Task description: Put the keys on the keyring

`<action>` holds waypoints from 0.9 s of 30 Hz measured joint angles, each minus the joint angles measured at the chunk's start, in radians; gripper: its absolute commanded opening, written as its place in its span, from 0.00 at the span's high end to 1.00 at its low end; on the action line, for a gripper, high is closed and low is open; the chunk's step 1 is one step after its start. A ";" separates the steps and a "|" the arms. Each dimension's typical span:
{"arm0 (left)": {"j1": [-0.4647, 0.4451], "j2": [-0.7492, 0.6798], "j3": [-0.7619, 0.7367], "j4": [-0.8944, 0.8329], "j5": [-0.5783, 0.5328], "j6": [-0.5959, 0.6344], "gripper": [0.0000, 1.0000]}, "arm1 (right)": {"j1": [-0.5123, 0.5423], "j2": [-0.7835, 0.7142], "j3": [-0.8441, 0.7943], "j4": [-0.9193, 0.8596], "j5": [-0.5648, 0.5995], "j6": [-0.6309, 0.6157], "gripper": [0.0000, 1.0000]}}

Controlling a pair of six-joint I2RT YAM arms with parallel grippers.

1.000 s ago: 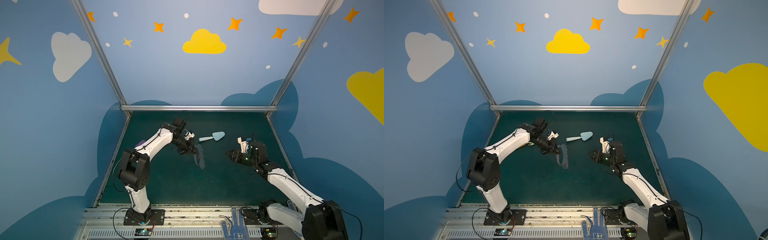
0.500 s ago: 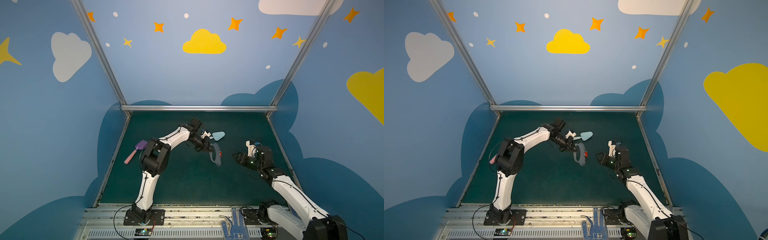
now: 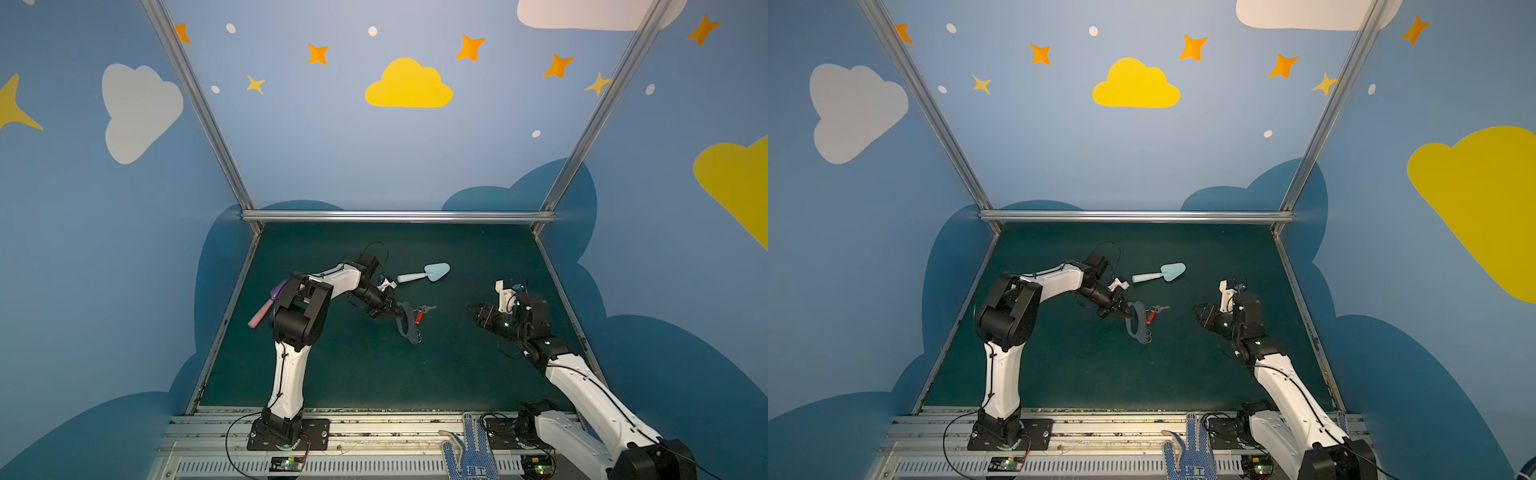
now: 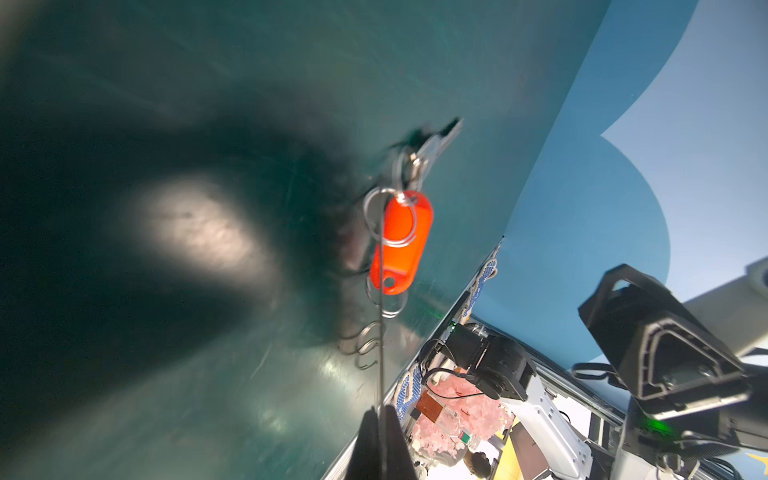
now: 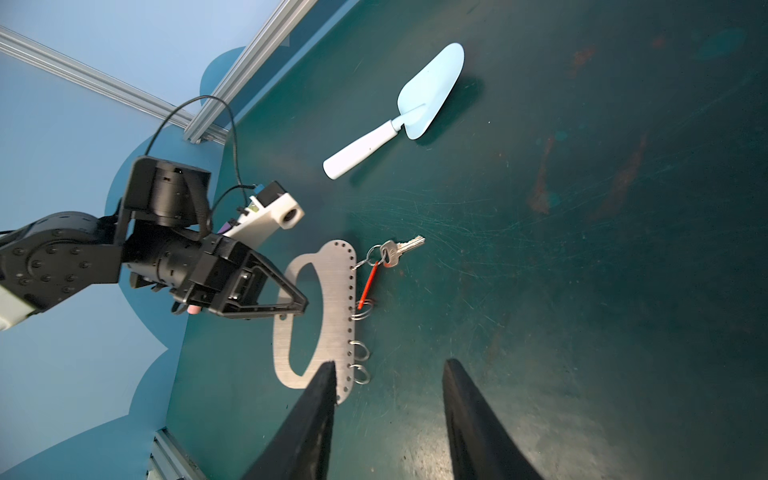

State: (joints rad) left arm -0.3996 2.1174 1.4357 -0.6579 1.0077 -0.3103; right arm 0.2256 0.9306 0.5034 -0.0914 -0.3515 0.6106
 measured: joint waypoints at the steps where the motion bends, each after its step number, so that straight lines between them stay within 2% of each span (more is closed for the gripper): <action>1: 0.005 -0.004 0.000 -0.009 -0.007 0.013 0.93 | 0.000 0.002 -0.002 0.004 -0.001 0.002 0.55; 11: 0.048 -0.005 -0.014 -0.121 -0.095 0.110 0.88 | 0.000 0.026 -0.005 0.021 -0.020 0.010 0.55; 20: 0.079 -0.005 0.000 -0.200 -0.175 0.158 0.74 | -0.002 0.149 0.000 0.059 -0.112 0.006 0.56; 27: 0.095 -0.023 -0.016 -0.225 -0.236 0.169 0.69 | 0.009 0.174 0.025 0.050 -0.136 -0.008 0.52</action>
State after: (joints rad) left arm -0.3046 2.0941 1.4200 -0.8825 0.7719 -0.1410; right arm 0.2344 1.1049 0.5285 -0.0414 -0.4873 0.6029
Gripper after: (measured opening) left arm 0.291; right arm 0.458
